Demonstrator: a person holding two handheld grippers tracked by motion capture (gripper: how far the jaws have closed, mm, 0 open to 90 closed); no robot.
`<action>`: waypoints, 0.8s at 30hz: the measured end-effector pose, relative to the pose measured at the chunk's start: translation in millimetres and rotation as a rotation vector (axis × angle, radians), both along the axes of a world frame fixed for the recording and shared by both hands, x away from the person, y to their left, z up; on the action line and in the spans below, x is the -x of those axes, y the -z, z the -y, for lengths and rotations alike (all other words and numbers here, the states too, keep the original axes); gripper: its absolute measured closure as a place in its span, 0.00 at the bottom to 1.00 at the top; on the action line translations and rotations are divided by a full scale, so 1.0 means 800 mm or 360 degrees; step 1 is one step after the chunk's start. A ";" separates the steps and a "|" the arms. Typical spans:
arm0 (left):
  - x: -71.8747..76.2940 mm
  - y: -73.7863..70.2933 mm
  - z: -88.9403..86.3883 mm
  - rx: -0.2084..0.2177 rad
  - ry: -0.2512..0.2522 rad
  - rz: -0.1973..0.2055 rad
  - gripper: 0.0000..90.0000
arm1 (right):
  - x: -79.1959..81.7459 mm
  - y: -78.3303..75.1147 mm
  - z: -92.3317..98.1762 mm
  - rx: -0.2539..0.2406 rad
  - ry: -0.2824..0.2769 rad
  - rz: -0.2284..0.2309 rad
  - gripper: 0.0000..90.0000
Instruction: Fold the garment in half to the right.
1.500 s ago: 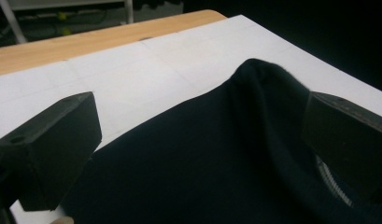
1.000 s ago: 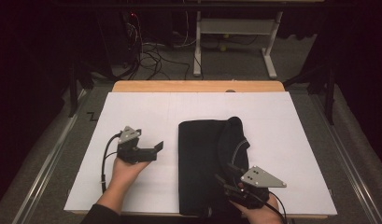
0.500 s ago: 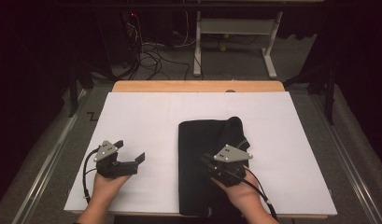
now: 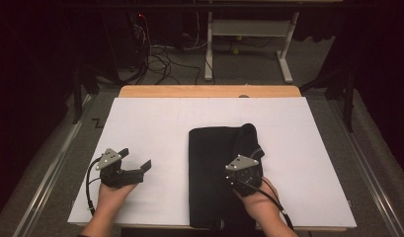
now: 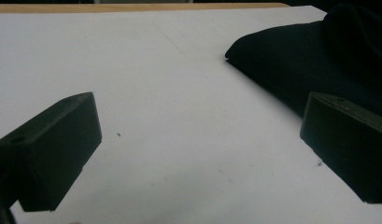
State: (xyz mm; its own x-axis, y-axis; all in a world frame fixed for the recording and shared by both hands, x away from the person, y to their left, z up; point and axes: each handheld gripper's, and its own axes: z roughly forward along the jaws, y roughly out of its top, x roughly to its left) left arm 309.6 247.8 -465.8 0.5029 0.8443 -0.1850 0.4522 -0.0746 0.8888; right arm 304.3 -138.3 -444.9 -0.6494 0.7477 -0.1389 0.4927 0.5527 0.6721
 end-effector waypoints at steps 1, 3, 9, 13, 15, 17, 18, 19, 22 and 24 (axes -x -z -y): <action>0.000 0.000 0.000 0.0002 0.0001 -0.0002 0.00 | 0.000 0.001 0.004 -0.0003 0.0015 0.0000 1.00; 0.000 0.000 0.001 -0.0001 0.0008 -0.0001 0.00 | -0.001 0.002 0.014 -0.0012 0.0038 0.0008 1.00; 0.003 0.000 0.000 -0.0002 0.0019 0.0013 0.00 | -0.001 0.006 0.050 -0.0067 0.0131 0.0026 1.00; 0.004 0.001 -0.001 -0.0006 0.0014 0.0007 0.00 | 0.003 0.007 0.077 -0.0131 0.0200 0.0055 1.00; 0.004 0.001 0.000 -0.0008 0.0016 0.0006 0.00 | 0.005 0.010 0.088 -0.0166 0.0227 0.0049 1.00; 0.004 0.001 0.001 -0.0015 0.0019 0.0005 0.00 | 0.007 0.013 0.097 -0.0184 0.0243 0.0046 1.00; 0.005 0.001 0.002 -0.0022 0.0025 0.0006 0.00 | 0.008 0.016 0.101 -0.0191 0.0250 0.0046 1.00; 0.005 0.002 0.003 -0.0032 0.0030 0.0007 0.00 | 0.008 0.018 0.103 -0.0198 0.0256 0.0044 1.00; 0.006 0.002 0.007 -0.0049 0.0045 0.0015 0.00 | 0.010 0.024 0.110 -0.0236 0.0260 0.0043 1.00; 0.007 0.002 0.009 -0.0053 0.0062 0.0022 0.00 | 0.011 0.023 0.115 -0.0299 0.0234 0.0085 1.00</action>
State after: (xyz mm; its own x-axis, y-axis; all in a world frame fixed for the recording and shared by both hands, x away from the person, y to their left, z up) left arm 304.3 240.2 -467.5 0.5377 0.8297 -0.1498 0.4362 -0.1217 0.8916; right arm 295.8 -230.5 -463.7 -0.5273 0.8495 -0.0199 0.5196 0.3409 0.7835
